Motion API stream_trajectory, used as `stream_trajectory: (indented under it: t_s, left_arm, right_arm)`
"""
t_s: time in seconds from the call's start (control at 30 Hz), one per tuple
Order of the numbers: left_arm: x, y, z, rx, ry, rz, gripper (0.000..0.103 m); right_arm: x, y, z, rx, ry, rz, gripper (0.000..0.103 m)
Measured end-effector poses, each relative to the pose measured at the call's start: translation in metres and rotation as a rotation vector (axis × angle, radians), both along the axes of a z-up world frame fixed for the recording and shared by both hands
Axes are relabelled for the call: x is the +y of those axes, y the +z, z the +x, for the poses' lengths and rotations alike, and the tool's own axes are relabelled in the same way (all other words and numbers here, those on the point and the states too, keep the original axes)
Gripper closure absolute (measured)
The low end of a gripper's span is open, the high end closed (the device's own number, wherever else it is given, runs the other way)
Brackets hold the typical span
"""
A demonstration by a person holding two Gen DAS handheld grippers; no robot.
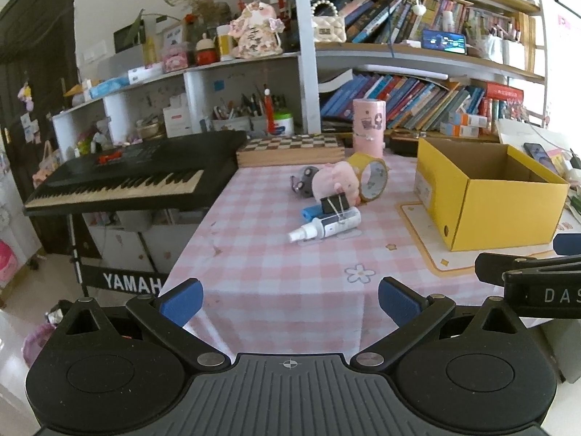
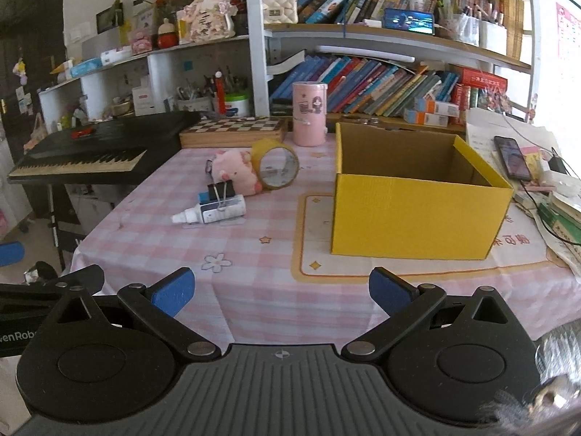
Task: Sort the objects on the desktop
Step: 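Move the right tool to the black binder clip and grasp it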
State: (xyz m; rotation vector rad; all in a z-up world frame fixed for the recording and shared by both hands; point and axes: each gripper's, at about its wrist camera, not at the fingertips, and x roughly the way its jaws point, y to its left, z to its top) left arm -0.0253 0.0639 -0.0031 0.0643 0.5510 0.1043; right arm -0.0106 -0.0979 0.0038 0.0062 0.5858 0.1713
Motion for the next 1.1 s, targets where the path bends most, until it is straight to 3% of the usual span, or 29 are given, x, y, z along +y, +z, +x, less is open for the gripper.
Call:
stream_trajectory:
  t_s: [0.67, 1.1]
  left_arm:
    - [0.029, -0.007, 0.016, 0.035, 0.097, 0.014, 0.000]
    - [0.058, -0.019, 0.068, 0.093, 0.150, -0.011, 0.000]
  right_arm:
    - [0.033, -0.011, 0.041, 0.035, 0.096, 0.008, 0.000]
    - [0.065, -0.022, 0.106, 0.079, 0.156, -0.001, 0.000]
